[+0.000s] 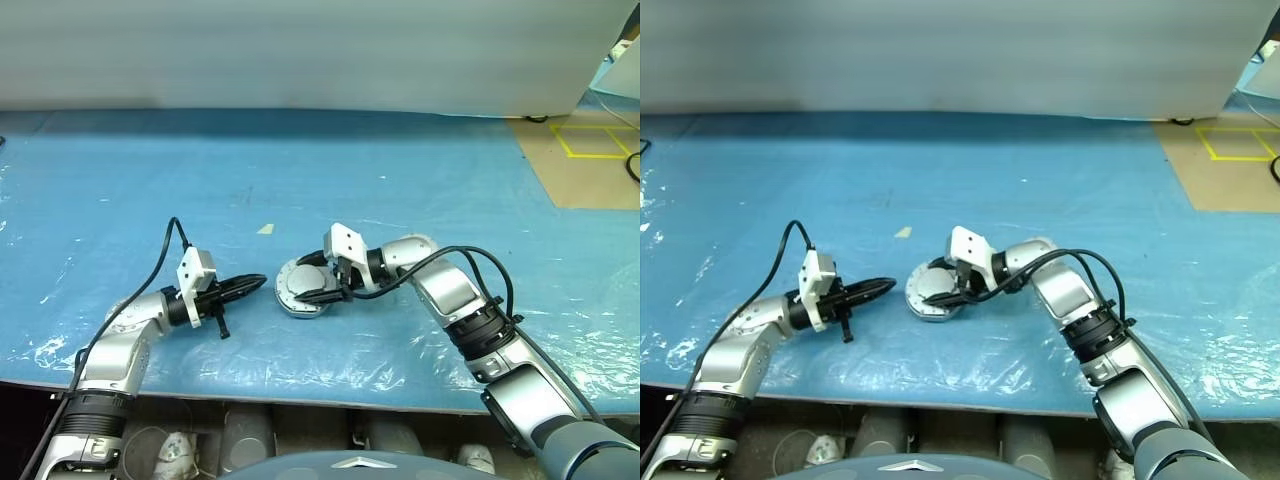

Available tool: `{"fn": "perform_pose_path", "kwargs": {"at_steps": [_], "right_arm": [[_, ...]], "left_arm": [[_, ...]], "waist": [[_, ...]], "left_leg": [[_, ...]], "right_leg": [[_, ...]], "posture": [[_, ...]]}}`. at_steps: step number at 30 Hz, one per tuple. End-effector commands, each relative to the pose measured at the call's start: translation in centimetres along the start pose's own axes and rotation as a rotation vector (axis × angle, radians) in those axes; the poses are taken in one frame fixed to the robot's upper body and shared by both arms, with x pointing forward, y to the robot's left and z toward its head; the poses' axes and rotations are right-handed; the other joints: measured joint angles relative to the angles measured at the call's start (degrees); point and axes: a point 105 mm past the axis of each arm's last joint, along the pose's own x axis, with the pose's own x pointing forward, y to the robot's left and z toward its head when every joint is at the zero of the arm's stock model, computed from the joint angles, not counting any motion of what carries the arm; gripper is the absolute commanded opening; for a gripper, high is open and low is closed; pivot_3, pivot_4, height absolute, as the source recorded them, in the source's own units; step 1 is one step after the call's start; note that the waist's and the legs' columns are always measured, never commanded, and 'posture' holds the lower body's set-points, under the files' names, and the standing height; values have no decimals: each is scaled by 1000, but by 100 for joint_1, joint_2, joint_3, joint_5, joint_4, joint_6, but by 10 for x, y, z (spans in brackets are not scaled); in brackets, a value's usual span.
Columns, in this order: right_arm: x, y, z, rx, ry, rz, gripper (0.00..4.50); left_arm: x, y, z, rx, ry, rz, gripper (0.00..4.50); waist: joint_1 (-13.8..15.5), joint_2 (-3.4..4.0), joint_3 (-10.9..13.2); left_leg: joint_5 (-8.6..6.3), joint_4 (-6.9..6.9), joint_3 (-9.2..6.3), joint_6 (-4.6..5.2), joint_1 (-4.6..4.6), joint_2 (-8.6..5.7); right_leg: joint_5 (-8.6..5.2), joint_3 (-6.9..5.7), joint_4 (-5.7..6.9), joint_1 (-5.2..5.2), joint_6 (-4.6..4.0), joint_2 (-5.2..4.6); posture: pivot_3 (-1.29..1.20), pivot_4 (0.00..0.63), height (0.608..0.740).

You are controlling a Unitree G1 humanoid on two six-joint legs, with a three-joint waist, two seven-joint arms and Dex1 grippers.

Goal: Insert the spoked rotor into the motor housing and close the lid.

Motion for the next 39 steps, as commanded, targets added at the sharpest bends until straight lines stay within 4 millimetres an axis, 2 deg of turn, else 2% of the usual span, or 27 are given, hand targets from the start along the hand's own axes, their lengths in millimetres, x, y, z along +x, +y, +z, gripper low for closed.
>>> {"fn": "perform_pose_path", "kwargs": {"at_steps": [1,7,16,26,35,39], "right_arm": [[3,1,9,-19,-20,3,2943],[13,8,-11,21,65,-9,2943],[21,9,-23,103,90,-64,2943],[9,7,-44,-6,188,-85,2943],[6,1,-39,-6,171,-111,2943],[5,-2,-34,-8,157,-122,2943]], "left_arm": [[4,-1,11,26,-33,-10,0],[6,-1,11,22,-32,-12,0],[8,0,13,22,-30,-10,0],[14,-1,12,19,-26,-34,0],[24,1,-1,46,99,-36,0],[24,-2,-14,59,199,-61,0]], "waist": [[0,0,0],[-23,-2,-1],[-125,-11,-7],[-118,-11,-8],[-110,-12,-9],[-107,-9,-12]], "left_leg": [[0,0,0,0,0,0],[0,0,1,0,8,0],[-1,1,2,0,41,-1],[-10,-7,3,13,93,-3],[-11,-22,9,16,114,-4],[-12,-30,10,16,119,-5]], "right_leg": [[0,0,0,0,0,0],[0,4,3,2,0,1],[0,12,4,30,0,1],[-1,13,-8,84,0,-2],[-3,19,-15,98,2,-6],[-3,21,-17,98,2,-7]], "posture": [[0,150,740],[0,150,740],[0,150,740],[0,150,740],[0,150,740],[0,150,740]]}}
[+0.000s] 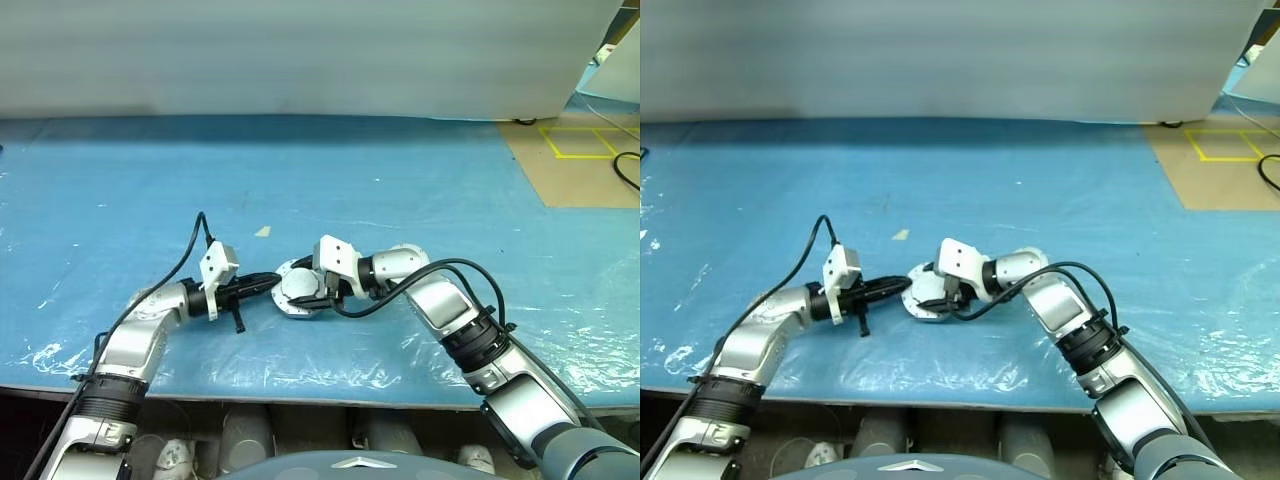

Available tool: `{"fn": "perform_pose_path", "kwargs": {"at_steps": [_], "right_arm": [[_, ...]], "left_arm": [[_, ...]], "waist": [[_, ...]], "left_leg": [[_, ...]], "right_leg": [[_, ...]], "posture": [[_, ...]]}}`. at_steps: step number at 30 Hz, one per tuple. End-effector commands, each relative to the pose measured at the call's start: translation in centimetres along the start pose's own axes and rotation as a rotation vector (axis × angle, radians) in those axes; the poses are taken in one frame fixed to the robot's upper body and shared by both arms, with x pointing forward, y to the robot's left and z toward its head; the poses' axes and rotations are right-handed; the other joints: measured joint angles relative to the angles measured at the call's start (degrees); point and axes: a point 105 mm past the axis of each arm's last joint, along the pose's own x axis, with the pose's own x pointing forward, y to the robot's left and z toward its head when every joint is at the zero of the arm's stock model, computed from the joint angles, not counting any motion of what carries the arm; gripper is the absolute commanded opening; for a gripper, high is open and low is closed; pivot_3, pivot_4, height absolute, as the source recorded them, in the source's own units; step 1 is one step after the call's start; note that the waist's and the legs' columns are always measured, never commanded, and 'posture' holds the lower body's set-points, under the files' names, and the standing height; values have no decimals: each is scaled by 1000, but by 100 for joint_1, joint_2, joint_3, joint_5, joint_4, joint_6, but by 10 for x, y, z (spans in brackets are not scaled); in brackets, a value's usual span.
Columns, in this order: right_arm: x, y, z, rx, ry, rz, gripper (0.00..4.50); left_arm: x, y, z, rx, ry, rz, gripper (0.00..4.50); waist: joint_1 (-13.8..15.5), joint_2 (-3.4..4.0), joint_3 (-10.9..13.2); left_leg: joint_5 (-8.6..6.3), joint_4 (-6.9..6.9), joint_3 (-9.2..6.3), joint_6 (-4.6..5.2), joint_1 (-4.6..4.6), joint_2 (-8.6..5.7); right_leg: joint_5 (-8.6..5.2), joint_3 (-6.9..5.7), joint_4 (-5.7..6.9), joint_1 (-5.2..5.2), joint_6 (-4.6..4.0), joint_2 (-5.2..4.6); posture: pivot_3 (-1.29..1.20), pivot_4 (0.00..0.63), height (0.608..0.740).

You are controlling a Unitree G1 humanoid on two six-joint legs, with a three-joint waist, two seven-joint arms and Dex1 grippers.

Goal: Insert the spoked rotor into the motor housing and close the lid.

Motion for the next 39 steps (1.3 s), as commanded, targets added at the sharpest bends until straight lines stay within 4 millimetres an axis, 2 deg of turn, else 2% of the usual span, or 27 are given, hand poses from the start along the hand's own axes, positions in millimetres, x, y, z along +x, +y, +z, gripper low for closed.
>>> {"fn": "perform_pose_path", "kwargs": {"at_steps": [1,5,10,14,15,19,22,27,32,39], "right_arm": [[-6,-7,-26,51,109,-48,2943],[-6,-9,-18,80,68,-54,2943],[-8,-13,-10,120,18,-79,2943],[-12,-17,-1,147,-44,-92,4319],[-13,-19,2,157,-67,-99,4483],[-21,-20,13,181,-138,-80,4483],[-28,-20,13,185,-145,-71,4483],[-37,-6,7,237,-119,15,4483],[-35,-3,-7,180,-36,4,4483],[-23,-8,11,164,-129,-47,4483]], "left_arm": [[2,-4,-14,17,110,-24,0],[1,-7,-25,39,211,-53,0],[2,-8,-23,31,201,-53,0],[5,-6,-15,17,159,-46,0],[6,-6,-14,14,153,-46,0],[6,-5,-12,14,147,-44,0],[7,-4,-11,12,143,-41,0],[8,-1,-10,21,140,-35,0],[9,2,-9,33,136,-26,0],[10,5,-6,26,107,-10,0]], "waist": [[5,1,-3],[16,2,-10],[15,2,-13],[16,2,-13],[16,2,-13],[23,3,-12],[32,3,-12],[52,3,-12],[30,-2,-9],[-30,-2,-9]], "left_leg": [[0,-1,0,0,1,0],[-1,-7,1,1,8,0],[-1,-15,2,1,12,0],[0,-18,5,-1,5,0],[1,-19,6,-2,3,0],[2,-25,9,-3,-10,-1],[4,-30,9,-6,-22,-1],[8,-34,6,-13,-48,-3],[11,-36,1,-16,-83,3],[12,-32,1,-17,-87,3]], "right_leg": [[0,0,-1,1,0,-1],[-1,2,-3,7,1,-6],[-2,4,-5,6,2,-6],[-2,4,-15,2,2,-6],[-2,3,-20,2,2,-6],[-2,0,-34,-7,2,-3],[-1,-4,-47,-11,1,-2],[0,-18,-68,-21,2,1],[1,-26,-68,-55,1,7],[2,-25,-60,-62,1,7]], "posture": [[0,150,740],[0,150,740],[0,150,740],[0,150,740],[0,150,740],[0,150,740],[0,150,740],[0,150,740],[0,150,740],[0,150,740]]}}
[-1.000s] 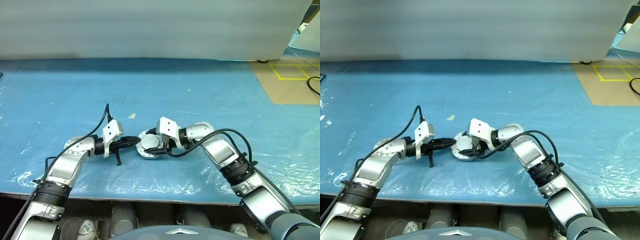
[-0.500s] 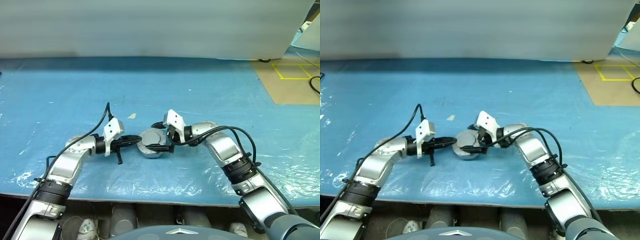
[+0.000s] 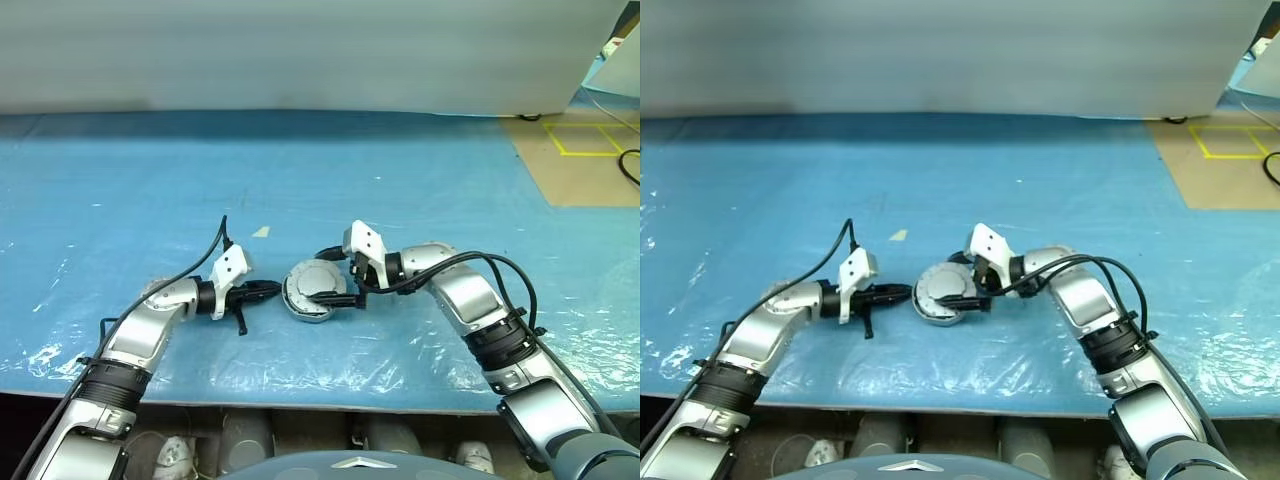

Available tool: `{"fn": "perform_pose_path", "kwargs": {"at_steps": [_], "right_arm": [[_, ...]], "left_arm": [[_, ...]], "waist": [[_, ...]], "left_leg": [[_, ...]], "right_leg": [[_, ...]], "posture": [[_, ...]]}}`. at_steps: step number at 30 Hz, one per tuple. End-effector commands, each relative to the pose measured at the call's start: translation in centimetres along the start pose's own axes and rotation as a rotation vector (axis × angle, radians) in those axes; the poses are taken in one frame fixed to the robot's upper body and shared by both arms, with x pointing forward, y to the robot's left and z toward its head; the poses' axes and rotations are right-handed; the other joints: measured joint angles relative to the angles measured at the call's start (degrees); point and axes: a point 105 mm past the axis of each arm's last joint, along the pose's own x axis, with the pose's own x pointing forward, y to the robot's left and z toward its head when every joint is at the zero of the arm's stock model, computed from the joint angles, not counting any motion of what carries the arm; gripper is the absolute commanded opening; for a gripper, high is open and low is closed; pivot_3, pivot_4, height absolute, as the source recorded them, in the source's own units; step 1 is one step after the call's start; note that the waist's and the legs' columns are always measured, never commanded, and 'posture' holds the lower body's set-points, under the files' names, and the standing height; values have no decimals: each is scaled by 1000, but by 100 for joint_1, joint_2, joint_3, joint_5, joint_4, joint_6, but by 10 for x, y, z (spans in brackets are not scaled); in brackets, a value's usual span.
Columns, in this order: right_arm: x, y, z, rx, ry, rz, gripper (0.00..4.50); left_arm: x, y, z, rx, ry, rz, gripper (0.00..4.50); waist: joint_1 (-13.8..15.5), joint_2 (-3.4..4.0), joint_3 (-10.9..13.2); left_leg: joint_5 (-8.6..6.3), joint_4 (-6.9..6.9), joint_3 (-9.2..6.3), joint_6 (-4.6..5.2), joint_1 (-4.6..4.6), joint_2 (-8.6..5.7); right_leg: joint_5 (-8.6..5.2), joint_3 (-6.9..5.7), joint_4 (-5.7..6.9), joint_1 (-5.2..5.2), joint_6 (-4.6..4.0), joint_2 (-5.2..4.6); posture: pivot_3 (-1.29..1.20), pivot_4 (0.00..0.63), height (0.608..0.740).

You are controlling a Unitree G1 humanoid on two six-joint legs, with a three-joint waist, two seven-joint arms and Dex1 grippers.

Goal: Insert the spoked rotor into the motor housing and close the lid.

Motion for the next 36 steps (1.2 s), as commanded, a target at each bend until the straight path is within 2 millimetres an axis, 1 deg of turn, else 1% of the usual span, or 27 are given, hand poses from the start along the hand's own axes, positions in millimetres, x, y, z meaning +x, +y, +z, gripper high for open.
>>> {"fn": "perform_pose_path", "kwargs": {"at_steps": [1,6,9,13,17,20,25,28,31,33,36], "right_arm": [[8,1,15,-42,-64,-18,4483],[14,3,30,-53,-128,-34,4483],[15,7,33,-73,-138,-27,4483],[14,10,21,-100,-74,-6,4483],[8,6,18,-111,-57,-15,4483],[3,2,12,-130,-20,-20,4483],[4,-2,1,-129,18,-45,4483],[7,-1,-11,-149,63,-48,3928],[9,0,-11,-151,59,-48,3003],[11,0,-9,-156,53,-49,2997],[12,-2,2,-176,28,-58,2997]], "left_arm": [[-2,3,11,24,-46,12,0],[-6,5,9,13,-54,37,0],[-9,7,5,8,-54,62,0],[-12,9,4,5,-62,84,0],[-14,11,3,5,-63,91,0],[-16,12,3,7,-64,96,0],[-18,14,6,10,-81,100,0],[-18,14,7,13,-91,103,0],[-18,14,7,13,-96,107,0],[-19,15,7,15,-95,108,0],[-20,18,9,23,-100,118,0]], "waist": [[-15,0,0],[-4,0,0],[-2,0,0],[1,0,0],[2,0,0],[-2,0,0],[-4,0,0],[-1,-1,0],[-2,-1,-1],[-4,-1,-1],[-13,-1,-1]], "left_leg": [[0,1,0,0,0,0],[0,5,0,0,-8,-1],[0,7,0,0,-11,-2],[0,7,-1,0,-11,-1],[0,10,-1,0,-10,-1],[0,12,-1,0,-9,-2],[1,15,-1,0,-7,-1],[1,19,-1,0,-7,-2],[1,23,-1,1,-3,-1],[0,29,-1,1,0,-1],[0,35,-1,1,4,-1]], "right_leg": [[0,1,3,-2,0,0],[0,2,11,-12,0,0],[0,2,11,-13,0,-1],[0,1,11,-12,0,-1],[1,1,15,-12,0,-1],[1,3,19,-12,0,-1],[0,4,25,-13,0,-1],[0,5,29,-13,0,-1],[0,7,38,-12,0,-1],[0,9,46,-12,-1,-1],[0,14,56,-12,-1,-1]], "posture": [[0,150,740],[0,150,740],[0,150,740],[0,150,740],[0,150,740],[0,150,740],[0,150,740],[0,150,740],[0,150,740],[0,150,740],[0,150,740]]}}
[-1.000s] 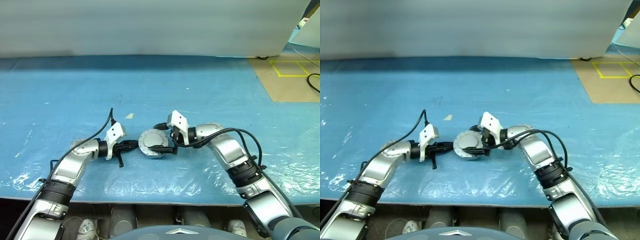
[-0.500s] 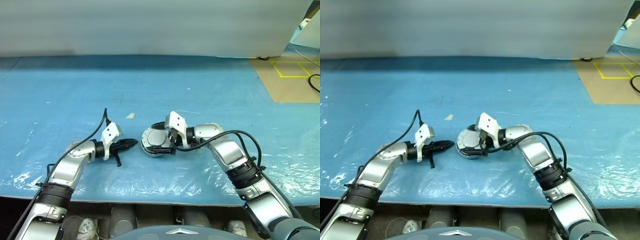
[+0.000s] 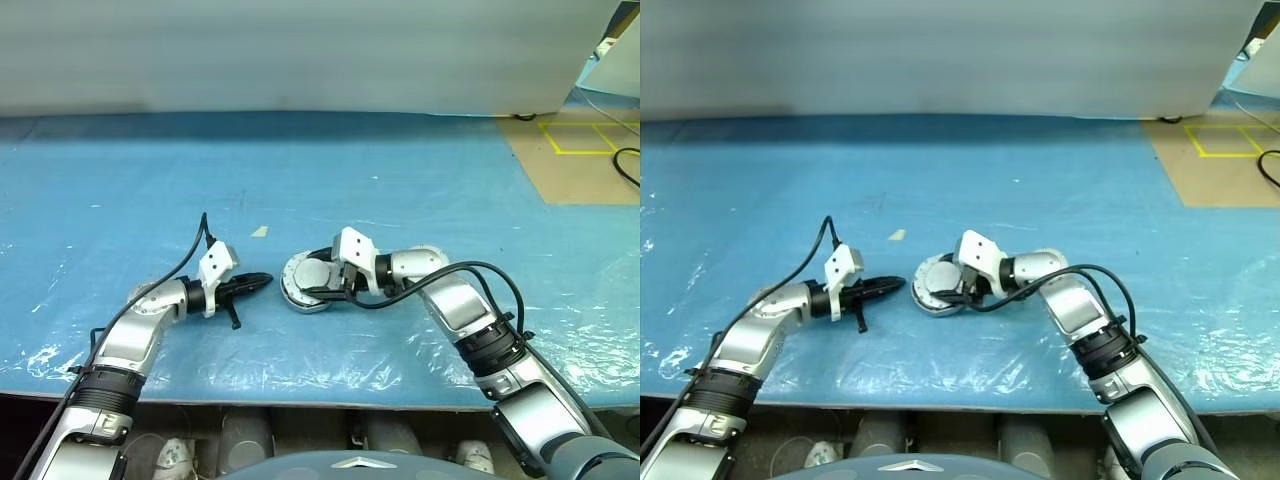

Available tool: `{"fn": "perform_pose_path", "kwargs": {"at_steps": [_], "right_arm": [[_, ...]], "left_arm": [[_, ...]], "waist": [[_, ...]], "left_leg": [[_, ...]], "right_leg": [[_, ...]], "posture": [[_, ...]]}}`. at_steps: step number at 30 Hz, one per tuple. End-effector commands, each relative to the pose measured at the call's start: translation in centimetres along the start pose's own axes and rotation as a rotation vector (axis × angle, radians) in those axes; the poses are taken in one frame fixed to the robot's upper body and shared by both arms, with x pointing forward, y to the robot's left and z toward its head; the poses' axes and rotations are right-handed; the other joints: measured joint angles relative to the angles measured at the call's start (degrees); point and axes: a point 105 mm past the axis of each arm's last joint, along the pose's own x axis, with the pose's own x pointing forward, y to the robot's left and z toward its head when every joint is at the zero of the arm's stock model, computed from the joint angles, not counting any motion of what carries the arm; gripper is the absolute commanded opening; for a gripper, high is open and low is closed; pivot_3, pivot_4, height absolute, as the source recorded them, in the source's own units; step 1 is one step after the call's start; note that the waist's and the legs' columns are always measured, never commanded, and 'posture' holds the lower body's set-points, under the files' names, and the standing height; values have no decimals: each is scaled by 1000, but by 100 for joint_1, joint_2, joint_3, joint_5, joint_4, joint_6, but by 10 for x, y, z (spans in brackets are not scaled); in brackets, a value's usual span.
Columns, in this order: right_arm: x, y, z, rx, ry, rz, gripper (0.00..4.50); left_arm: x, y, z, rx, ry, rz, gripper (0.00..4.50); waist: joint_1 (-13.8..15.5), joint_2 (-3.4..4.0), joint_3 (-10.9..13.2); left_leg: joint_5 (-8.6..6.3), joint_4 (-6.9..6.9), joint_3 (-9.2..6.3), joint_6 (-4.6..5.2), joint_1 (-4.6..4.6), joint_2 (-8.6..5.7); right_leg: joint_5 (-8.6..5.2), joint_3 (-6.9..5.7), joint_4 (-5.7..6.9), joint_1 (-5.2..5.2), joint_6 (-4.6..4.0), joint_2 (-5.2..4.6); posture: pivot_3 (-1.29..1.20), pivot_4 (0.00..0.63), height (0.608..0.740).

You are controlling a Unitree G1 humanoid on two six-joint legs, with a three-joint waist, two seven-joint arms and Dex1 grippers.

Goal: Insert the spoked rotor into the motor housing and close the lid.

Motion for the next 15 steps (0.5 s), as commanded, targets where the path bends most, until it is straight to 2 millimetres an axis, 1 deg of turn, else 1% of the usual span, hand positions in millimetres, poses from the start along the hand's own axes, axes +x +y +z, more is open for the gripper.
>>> {"fn": "perform_pose_path", "kwargs": {"at_steps": [1,3,7,11,15], "right_arm": [[3,0,5,-14,-3,3,2997],[3,0,13,10,-20,9,2997],[2,1,19,64,14,13,2997],[3,5,23,87,33,18,2997],[5,8,20,106,51,14,2997]], "left_arm": [[-5,8,9,24,-36,27,0],[-6,10,9,24,-36,30,0],[-7,11,7,24,-33,32,0],[-5,11,7,25,-37,28,0],[-4,10,12,32,-68,18,0]], "waist": [[-3,0,0],[-5,0,0],[-3,0,0],[5,0,0],[4,0,0]], "left_leg": [[0,4,0,0,0,1],[0,7,0,0,2,0],[0,9,0,0,0,0],[1,7,0,-1,-4,0],[1,6,0,-2,-5,0]], "right_leg": [[0,1,4,0,0,0],[0,2,10,0,0,0],[0,4,11,-1,0,0],[0,2,9,-5,0,0],[0,3,9,-8,0,0]], "posture": [[0,150,740],[0,150,740],[0,150,740],[0,150,740],[0,150,740]]}}
